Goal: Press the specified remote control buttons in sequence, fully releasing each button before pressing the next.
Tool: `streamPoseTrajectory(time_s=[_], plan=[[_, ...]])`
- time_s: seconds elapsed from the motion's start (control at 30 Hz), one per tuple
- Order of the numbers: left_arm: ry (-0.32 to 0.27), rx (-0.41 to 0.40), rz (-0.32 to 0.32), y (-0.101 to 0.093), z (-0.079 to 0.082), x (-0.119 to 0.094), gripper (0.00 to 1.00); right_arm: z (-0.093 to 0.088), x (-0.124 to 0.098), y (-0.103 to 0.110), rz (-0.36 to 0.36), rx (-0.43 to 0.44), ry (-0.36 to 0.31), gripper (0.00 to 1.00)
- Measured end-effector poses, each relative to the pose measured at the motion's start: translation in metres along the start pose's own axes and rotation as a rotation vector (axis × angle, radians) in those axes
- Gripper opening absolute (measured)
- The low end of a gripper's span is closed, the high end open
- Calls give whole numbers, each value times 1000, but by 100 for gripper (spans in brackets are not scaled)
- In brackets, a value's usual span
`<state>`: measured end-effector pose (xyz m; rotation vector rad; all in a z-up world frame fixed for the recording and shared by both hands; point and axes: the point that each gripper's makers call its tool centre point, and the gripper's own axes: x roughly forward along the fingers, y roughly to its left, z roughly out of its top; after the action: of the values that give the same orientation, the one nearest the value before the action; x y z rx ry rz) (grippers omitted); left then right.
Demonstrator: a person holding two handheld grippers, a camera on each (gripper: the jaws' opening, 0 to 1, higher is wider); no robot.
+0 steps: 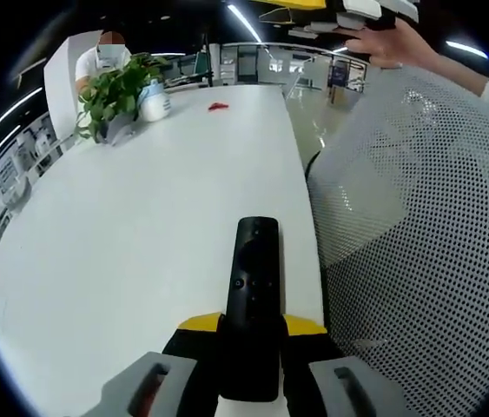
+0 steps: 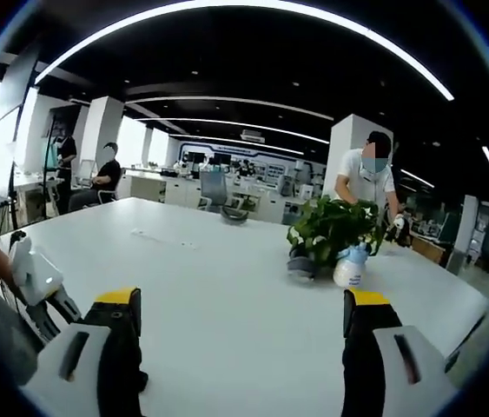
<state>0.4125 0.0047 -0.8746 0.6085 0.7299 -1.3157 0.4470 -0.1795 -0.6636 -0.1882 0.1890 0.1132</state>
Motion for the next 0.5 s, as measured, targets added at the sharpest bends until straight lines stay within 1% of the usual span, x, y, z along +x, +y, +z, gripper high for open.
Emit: streamPoseTrajectory(time_s=[0.07,0.13,0.23,0.43,0.5], plan=[[12,-8,-3,7,-1,-4,25,0,0,0,-1,-1,0,100],[26,10,-4,13,0,-5,25,-2,1,0,0,-5,7,100],[45,39,-24,13,-2,-4,25,-7,3,1,3,-28,37,100],[59,73,-48,12,-3,-2,24,-9,2,-2,-13,-47,48,100],[64,79,-53,13,-3,-1,24,-12,2,-2,-14,-45,63,100]])
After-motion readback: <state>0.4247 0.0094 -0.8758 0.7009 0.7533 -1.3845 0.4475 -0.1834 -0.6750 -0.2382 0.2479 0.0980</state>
